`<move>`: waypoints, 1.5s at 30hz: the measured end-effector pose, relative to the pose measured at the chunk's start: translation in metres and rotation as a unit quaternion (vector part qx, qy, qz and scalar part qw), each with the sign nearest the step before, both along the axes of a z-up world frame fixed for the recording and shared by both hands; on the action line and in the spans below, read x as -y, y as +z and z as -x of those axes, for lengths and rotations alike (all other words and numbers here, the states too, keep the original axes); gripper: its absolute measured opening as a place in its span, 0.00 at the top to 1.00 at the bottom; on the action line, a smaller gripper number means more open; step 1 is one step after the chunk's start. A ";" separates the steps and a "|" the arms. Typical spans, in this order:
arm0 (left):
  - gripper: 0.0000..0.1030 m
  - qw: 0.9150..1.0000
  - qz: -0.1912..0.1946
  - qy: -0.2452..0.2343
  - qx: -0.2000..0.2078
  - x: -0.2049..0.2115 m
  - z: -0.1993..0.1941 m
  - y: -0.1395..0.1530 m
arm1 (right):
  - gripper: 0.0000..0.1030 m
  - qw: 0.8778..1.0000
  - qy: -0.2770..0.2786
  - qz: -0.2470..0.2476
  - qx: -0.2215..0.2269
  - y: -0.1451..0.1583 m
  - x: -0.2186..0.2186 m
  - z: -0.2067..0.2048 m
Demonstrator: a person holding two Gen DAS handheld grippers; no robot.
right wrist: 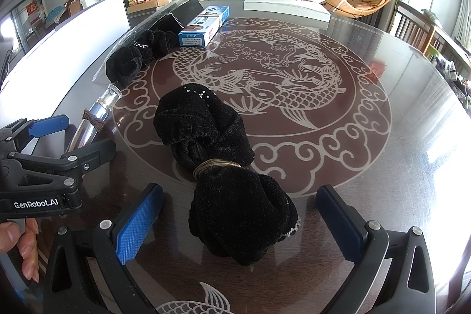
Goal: Organize objects
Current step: 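Lift the cloth bundle with the right tool while the left tool holds the tube, then carry the tube and cloth bundle to the storage box and release both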
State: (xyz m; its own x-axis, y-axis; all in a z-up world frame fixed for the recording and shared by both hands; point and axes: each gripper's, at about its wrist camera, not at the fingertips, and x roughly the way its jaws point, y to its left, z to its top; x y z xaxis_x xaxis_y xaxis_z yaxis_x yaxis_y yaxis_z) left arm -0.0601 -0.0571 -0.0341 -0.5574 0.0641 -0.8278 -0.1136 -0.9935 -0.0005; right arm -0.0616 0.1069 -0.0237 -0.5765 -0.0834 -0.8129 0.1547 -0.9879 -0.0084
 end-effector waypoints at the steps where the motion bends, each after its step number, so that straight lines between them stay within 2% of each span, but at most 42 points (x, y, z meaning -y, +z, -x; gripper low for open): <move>1: 0.00 1.000 0.000 0.000 0.000 0.000 0.000 0.000 | 0.00 1.000 0.000 0.000 0.000 0.000 0.000 0.000; 6: 0.00 1.000 0.003 -0.005 0.004 0.000 0.000 0.001 | 0.00 1.000 0.000 0.000 0.000 0.000 0.000 0.000; 11: 0.00 0.997 0.009 -0.053 0.047 0.005 0.007 0.003 | 0.00 1.000 -0.002 0.000 0.001 0.000 0.000 0.000; 15: 0.00 0.996 0.012 -0.066 0.051 0.004 0.008 0.004 | 0.00 1.000 -0.002 0.001 0.001 0.000 0.000 0.000; 16: 0.04 0.996 0.011 -0.070 0.045 0.003 0.006 0.006 | 0.00 1.000 -0.002 0.002 0.001 0.000 0.000 0.000; 18: 0.38 0.996 0.008 -0.084 0.024 -0.003 0.004 0.010 | 0.00 1.000 0.009 -0.001 0.013 0.001 0.000 0.003; 19: 0.48 0.996 0.007 -0.093 0.011 -0.006 0.002 0.012 | 0.00 0.999 0.022 -0.009 0.031 0.001 0.001 0.007; 20: 0.71 0.995 0.007 -0.096 0.003 -0.008 0.000 0.012 | 0.00 0.998 0.027 -0.015 0.055 0.003 0.002 0.013; 21: 0.76 0.995 0.001 -0.096 -0.003 -0.009 -0.001 0.013 | 0.00 0.997 0.026 -0.022 0.067 0.005 0.003 0.018; 24: 0.76 0.996 -0.036 -0.083 -0.017 -0.005 -0.007 0.012 | 0.00 0.998 0.040 -0.018 0.049 0.020 0.008 0.028; 25: 0.76 0.995 -0.060 -0.079 -0.018 -0.001 -0.009 0.013 | 0.08 0.998 0.057 -0.014 0.038 0.025 0.012 0.031; 26: 0.76 0.994 -0.077 -0.075 -0.024 0.001 -0.014 0.015 | 0.34 0.997 0.070 -0.018 0.040 0.025 0.016 0.032; 28: 0.76 0.991 -0.100 -0.074 -0.040 0.005 -0.027 0.024 | 0.71 0.994 0.091 -0.018 0.063 0.020 0.021 0.035; 32: 0.76 0.980 -0.158 -0.081 -0.090 0.017 -0.059 0.056 | 0.71 0.995 0.071 0.053 0.043 0.039 0.001 0.017; 36: 0.76 0.963 -0.203 -0.093 -0.150 0.035 -0.093 0.097 | 0.71 0.994 0.069 0.080 0.022 0.064 -0.003 -0.002; 41: 0.76 0.942 -0.236 -0.071 -0.226 0.078 -0.132 0.159 | 0.71 0.989 0.103 0.106 -0.014 0.107 0.026 -0.018; 43: 0.76 0.937 -0.238 -0.052 -0.251 0.105 -0.148 0.182 | 0.71 0.984 0.125 0.124 -0.033 0.128 0.049 -0.023; 45: 0.76 0.935 -0.236 -0.030 -0.263 0.131 -0.157 0.199 | 0.71 0.976 0.154 0.144 -0.052 0.151 0.078 -0.027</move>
